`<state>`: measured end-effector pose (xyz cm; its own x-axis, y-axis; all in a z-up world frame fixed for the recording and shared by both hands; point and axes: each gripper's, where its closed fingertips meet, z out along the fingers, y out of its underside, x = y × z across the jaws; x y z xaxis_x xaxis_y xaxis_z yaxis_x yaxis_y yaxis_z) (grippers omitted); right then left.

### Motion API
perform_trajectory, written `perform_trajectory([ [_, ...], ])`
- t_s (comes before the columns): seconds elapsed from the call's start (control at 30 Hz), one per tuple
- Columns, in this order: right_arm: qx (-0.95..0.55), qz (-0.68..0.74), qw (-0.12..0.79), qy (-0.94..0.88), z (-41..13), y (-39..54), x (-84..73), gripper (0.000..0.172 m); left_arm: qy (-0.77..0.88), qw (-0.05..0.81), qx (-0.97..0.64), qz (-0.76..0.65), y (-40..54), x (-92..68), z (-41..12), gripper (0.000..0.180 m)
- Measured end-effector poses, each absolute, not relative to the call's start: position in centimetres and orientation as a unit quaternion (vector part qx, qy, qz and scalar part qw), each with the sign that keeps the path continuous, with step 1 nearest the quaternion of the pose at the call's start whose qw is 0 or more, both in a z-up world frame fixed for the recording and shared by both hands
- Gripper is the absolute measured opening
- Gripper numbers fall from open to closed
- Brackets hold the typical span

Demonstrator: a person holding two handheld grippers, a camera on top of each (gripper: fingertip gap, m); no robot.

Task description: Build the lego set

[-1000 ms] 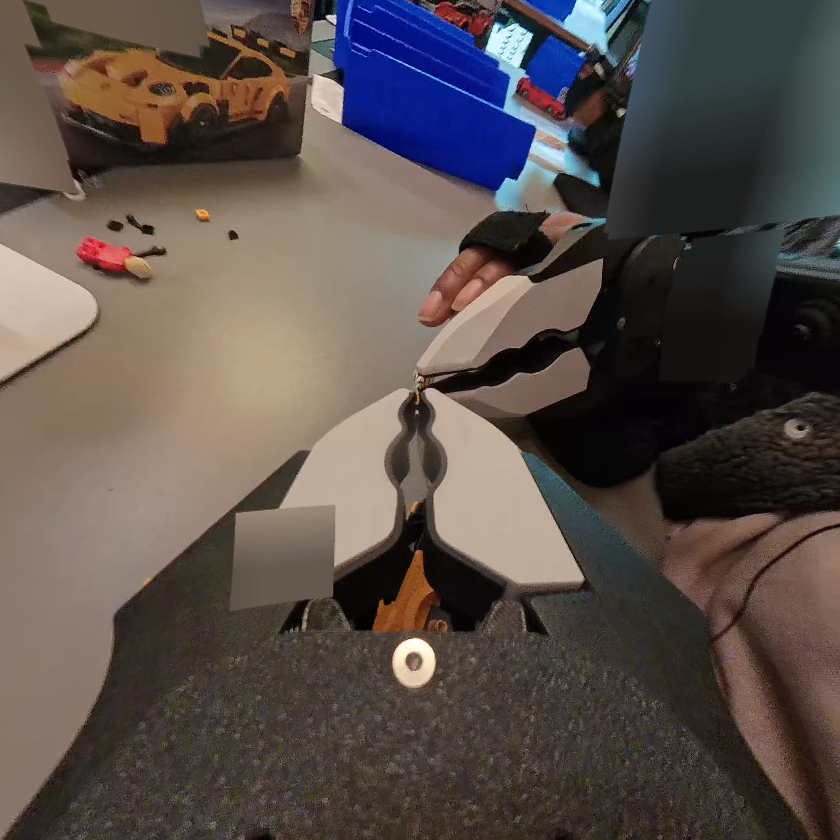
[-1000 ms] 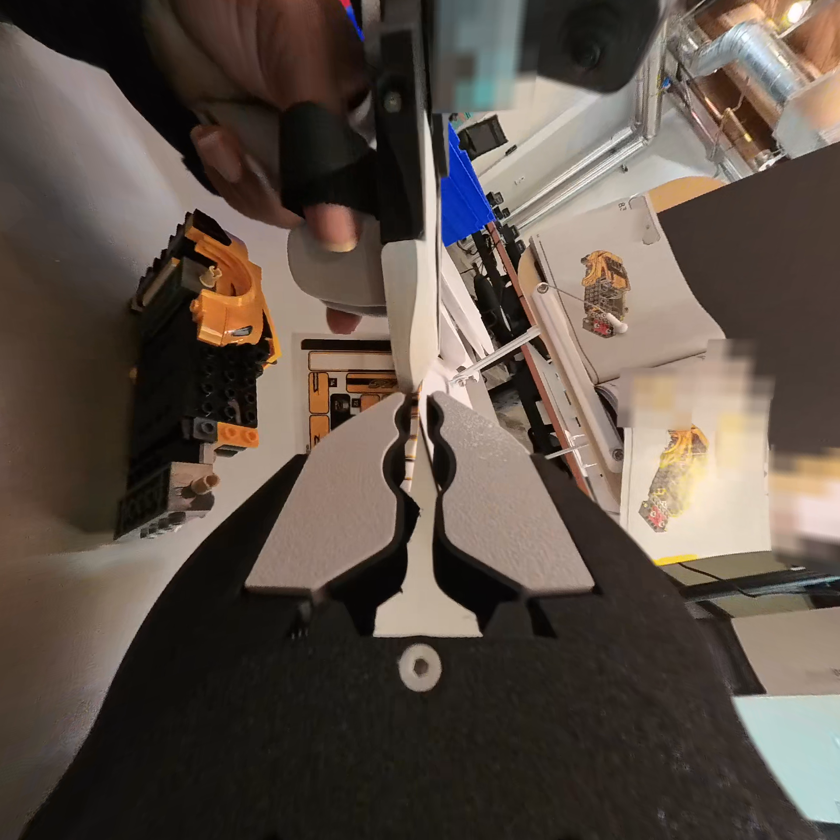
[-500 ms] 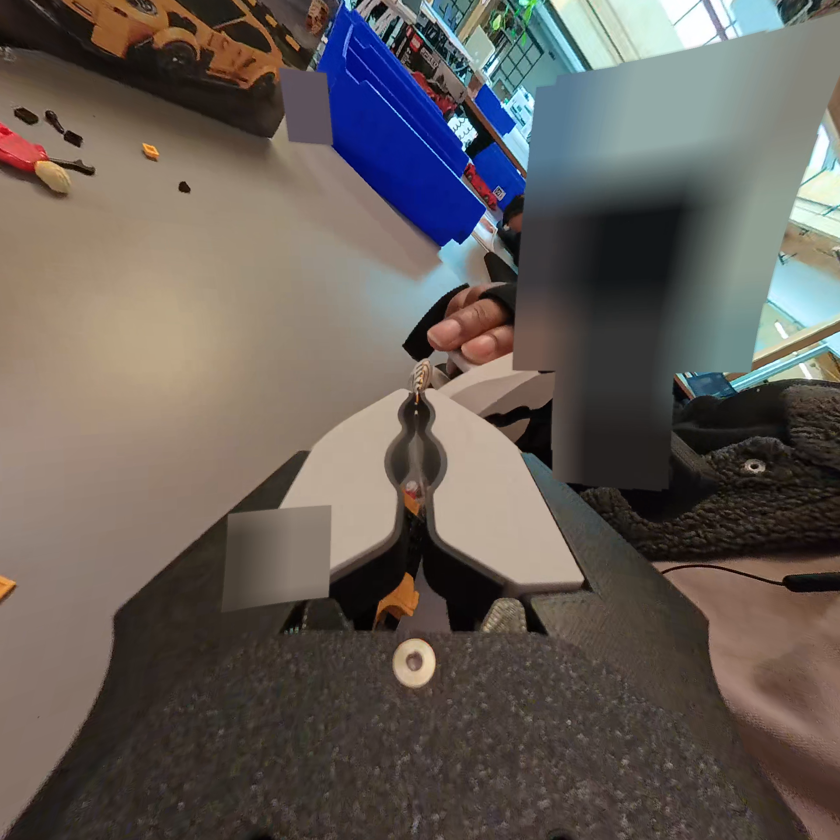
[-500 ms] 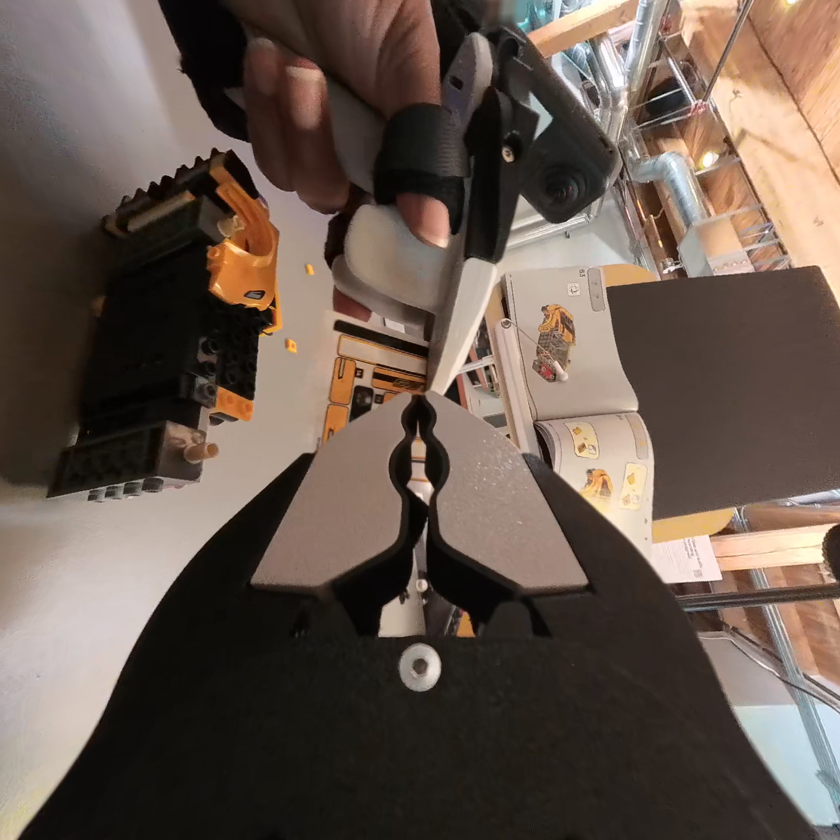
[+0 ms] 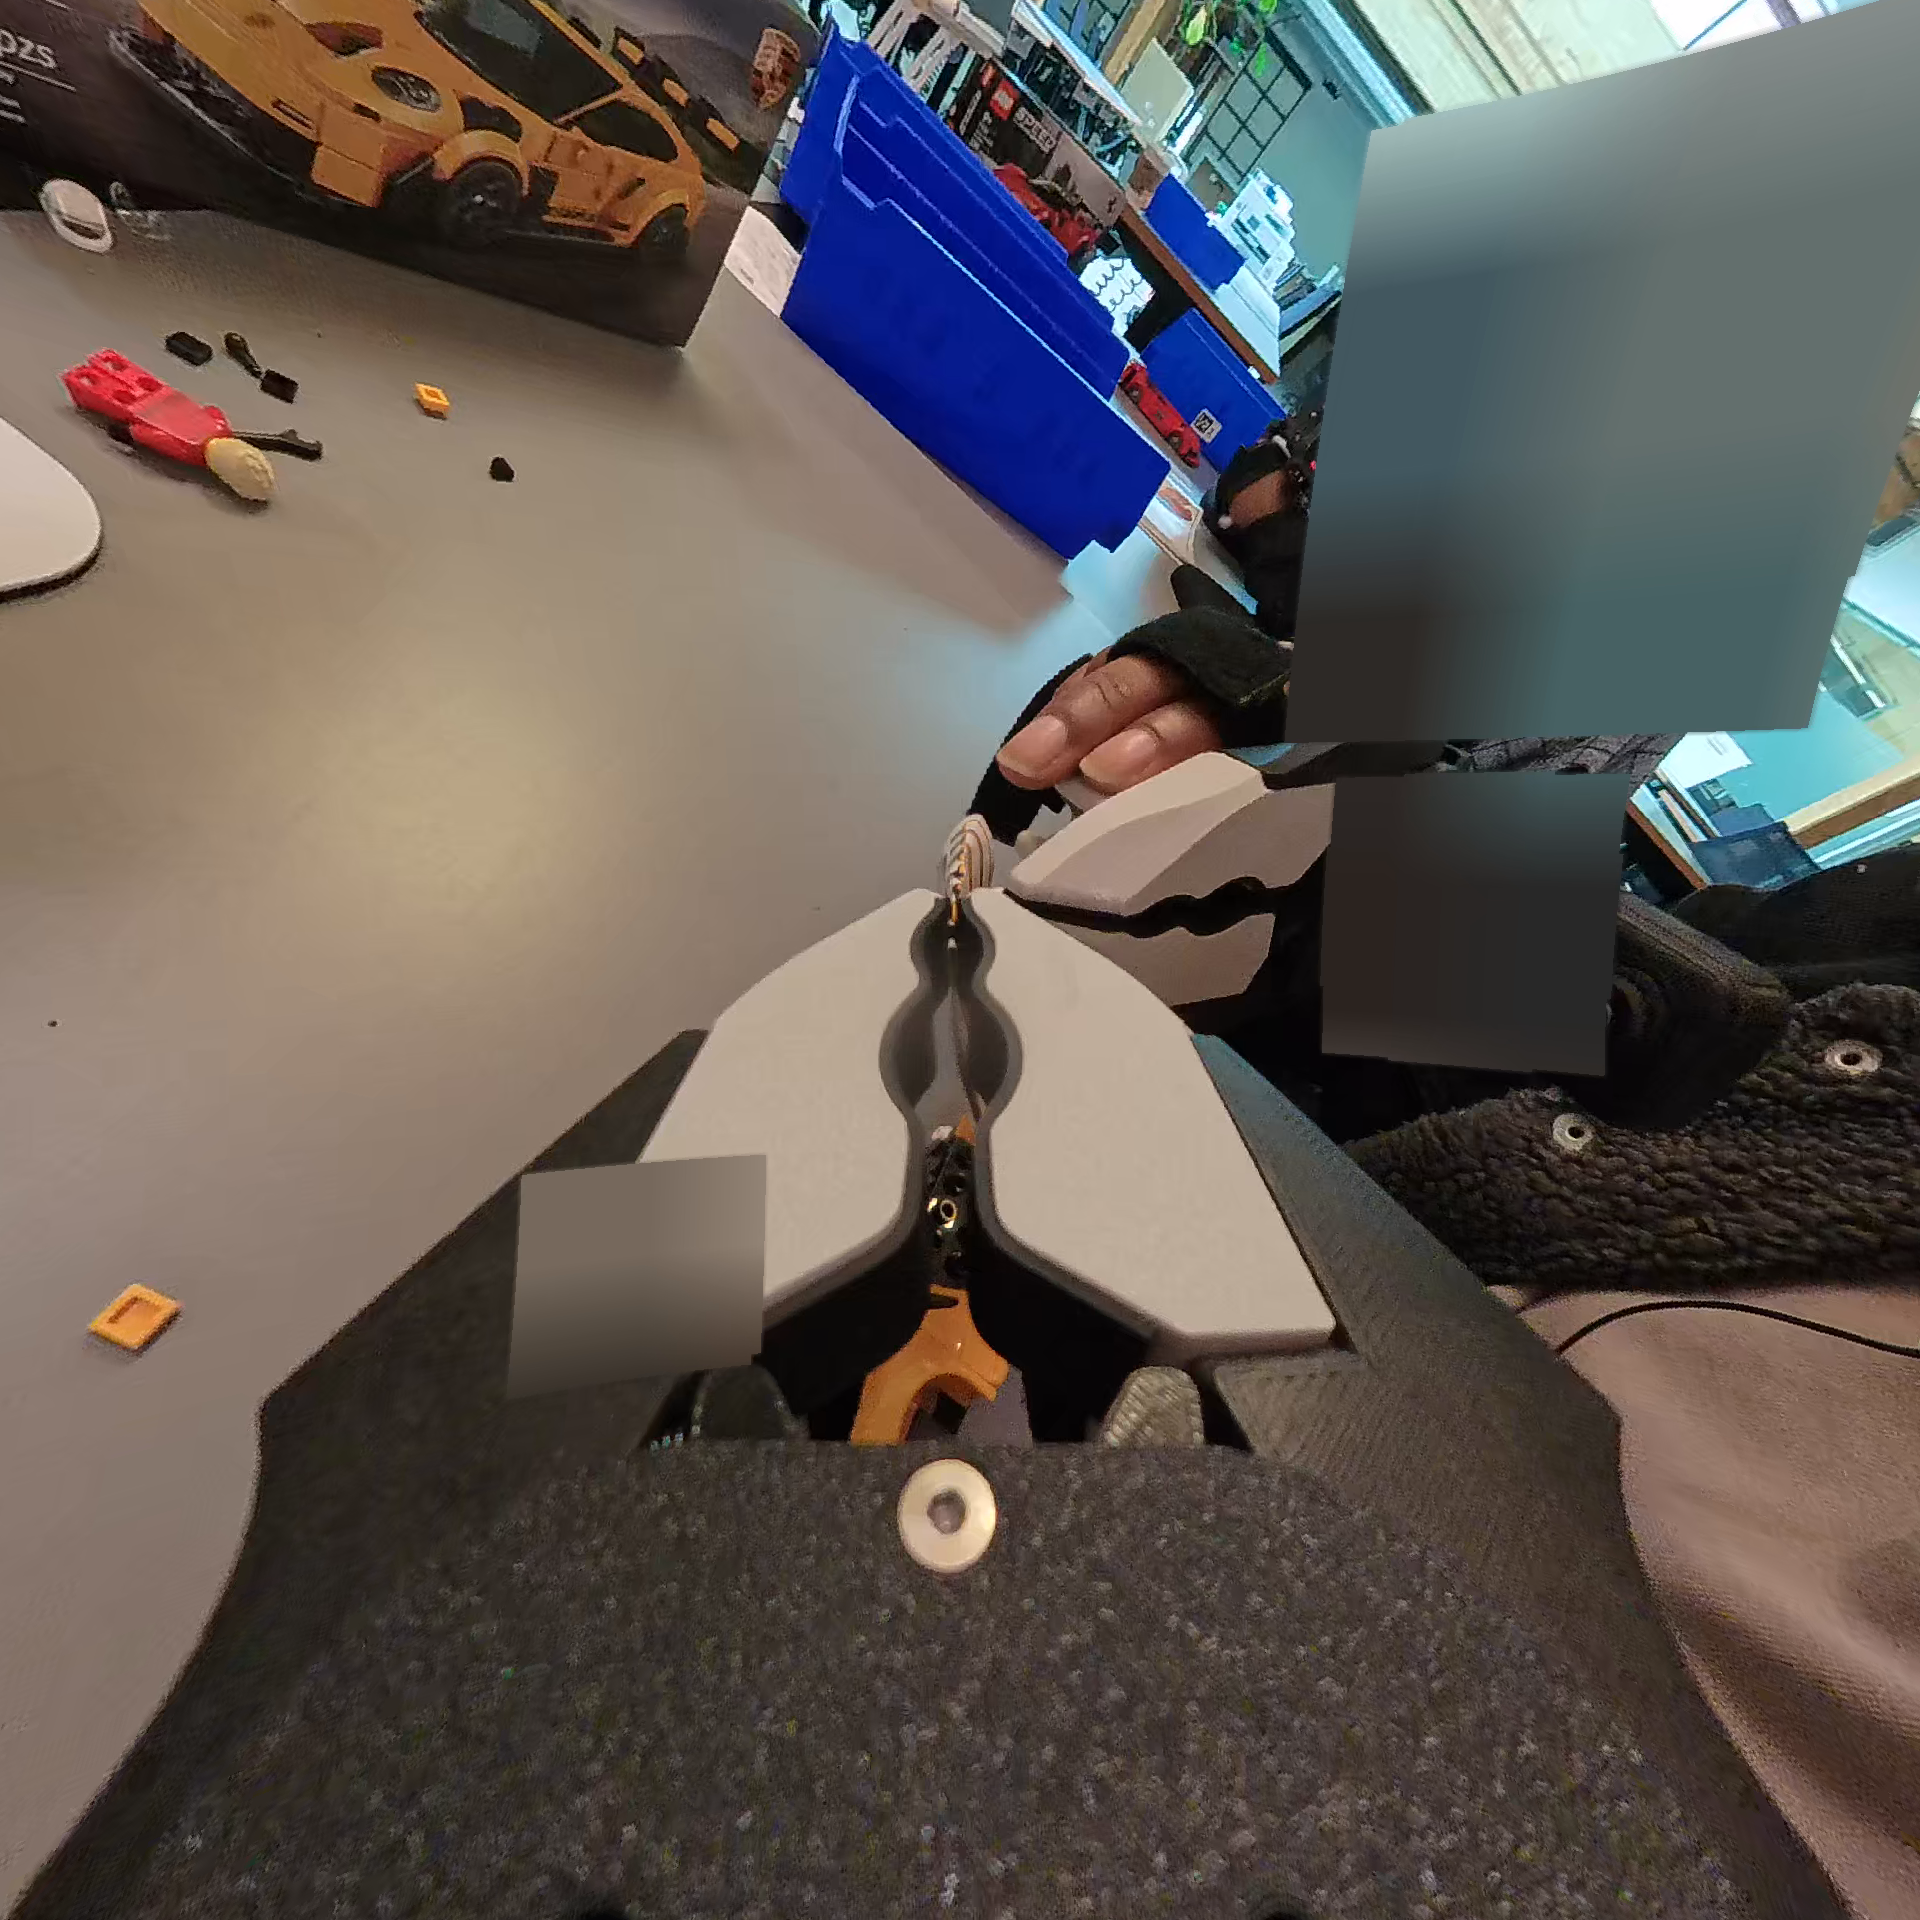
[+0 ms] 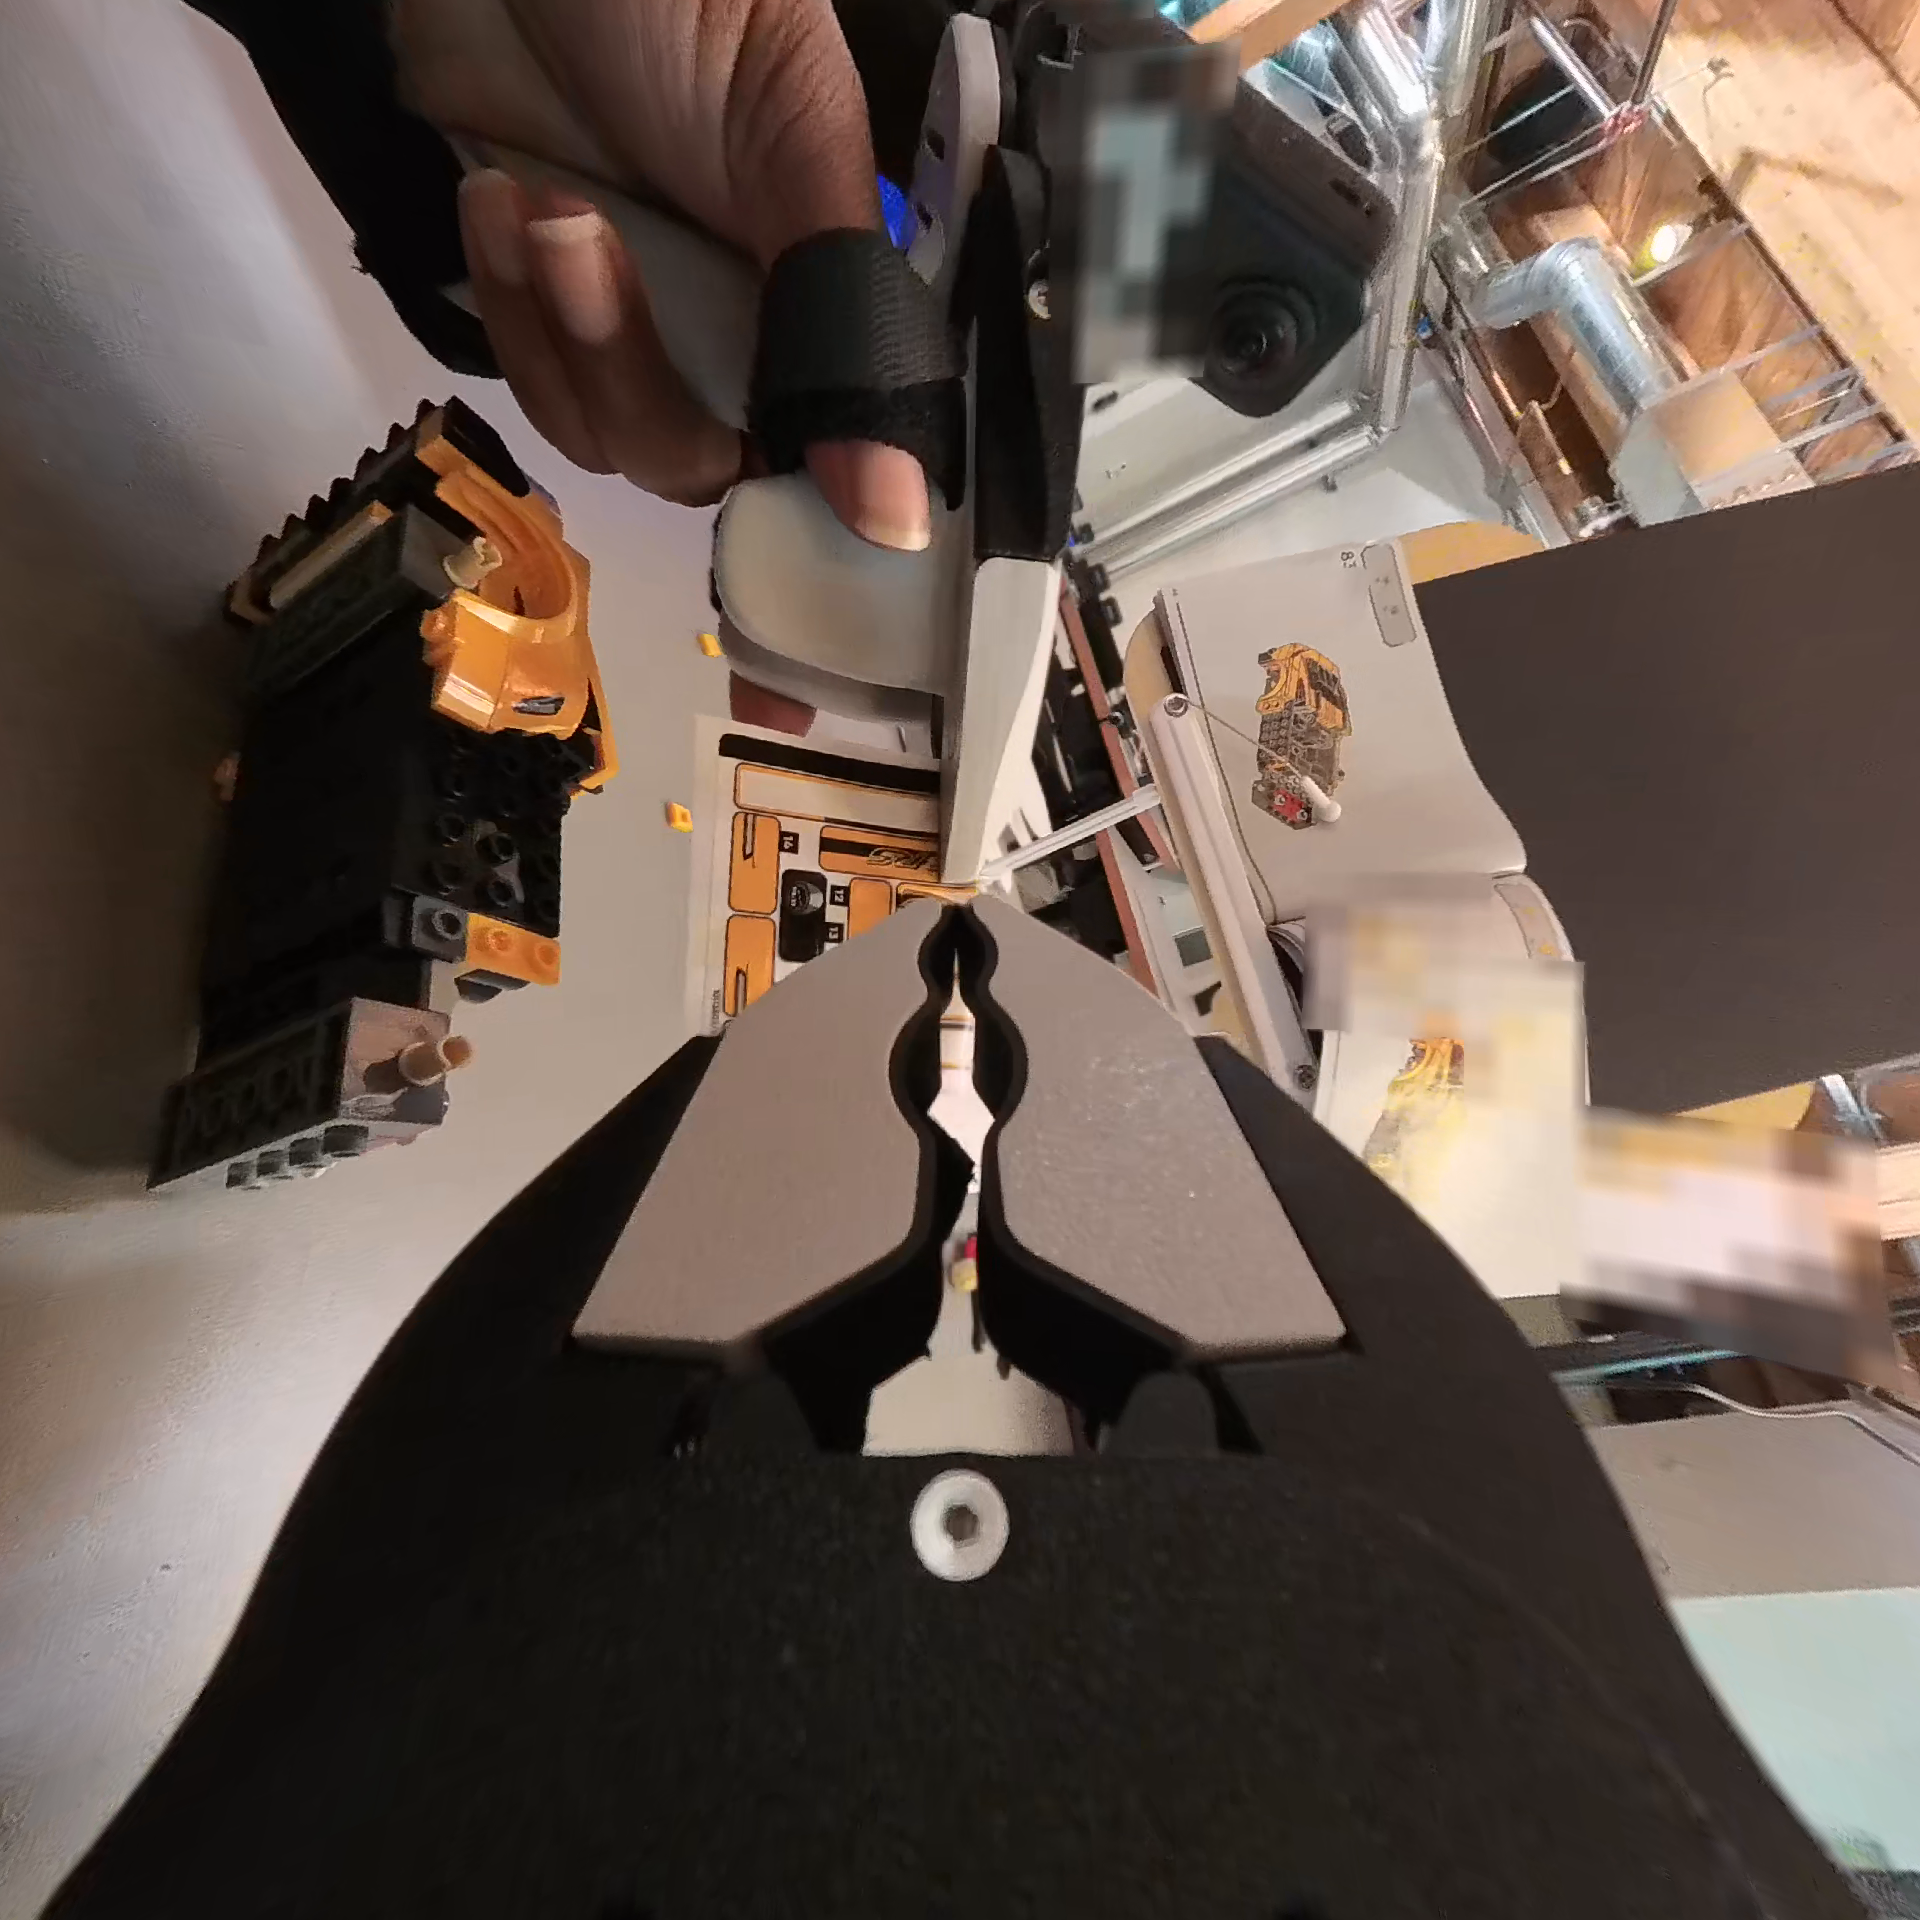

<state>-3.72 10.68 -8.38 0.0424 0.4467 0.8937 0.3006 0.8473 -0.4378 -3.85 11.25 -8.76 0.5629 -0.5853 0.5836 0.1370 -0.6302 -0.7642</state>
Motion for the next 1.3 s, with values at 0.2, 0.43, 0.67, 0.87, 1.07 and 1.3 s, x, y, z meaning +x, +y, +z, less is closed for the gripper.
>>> perform_trajectory([
  [0.2, -0.278, 0.073, 0.66, -0.694, -8.6, 10.5, -3.8, 0.0, 0.134, 0.407, -0.79, -0.439, 11.7, -4.5, -9.2, 0.0],
  [0.43, -0.33, 0.144, 0.637, -0.681, -8.5, 10.6, -3.9, 0.0, 0.086, 0.405, -0.799, -0.436, 13.2, -6.8, -10.9, 0.0],
  [0.67, -0.46, 0.351, 0.556, -0.597, -7.0, 11.5, -3.6, 0.0, 0.047, 0.387, -0.826, -0.408, 14.7, -9.4, -13.9, 0.029],
  [0.87, -0.504, 0.456, 0.491, -0.545, -6.4, 11.8, -3.5, 0.0, 0.096, 0.438, -0.809, -0.379, 14.7, -9.7, -12.0, 0.026],
  [1.07, -0.534, 0.543, 0.403, -0.507, -6.6, 11.5, -3.5, 0.0, 0.209, 0.464, -0.733, -0.451, 11.6, -5.3, -7.7, 0.018],
  [1.3, -0.54, 0.6, 0.324, -0.493, -6.9, 10.5, -3.5, 0.0, 0.249, 0.445, -0.724, -0.464, 9.9, -3.0, -7.2, 0.008],
])
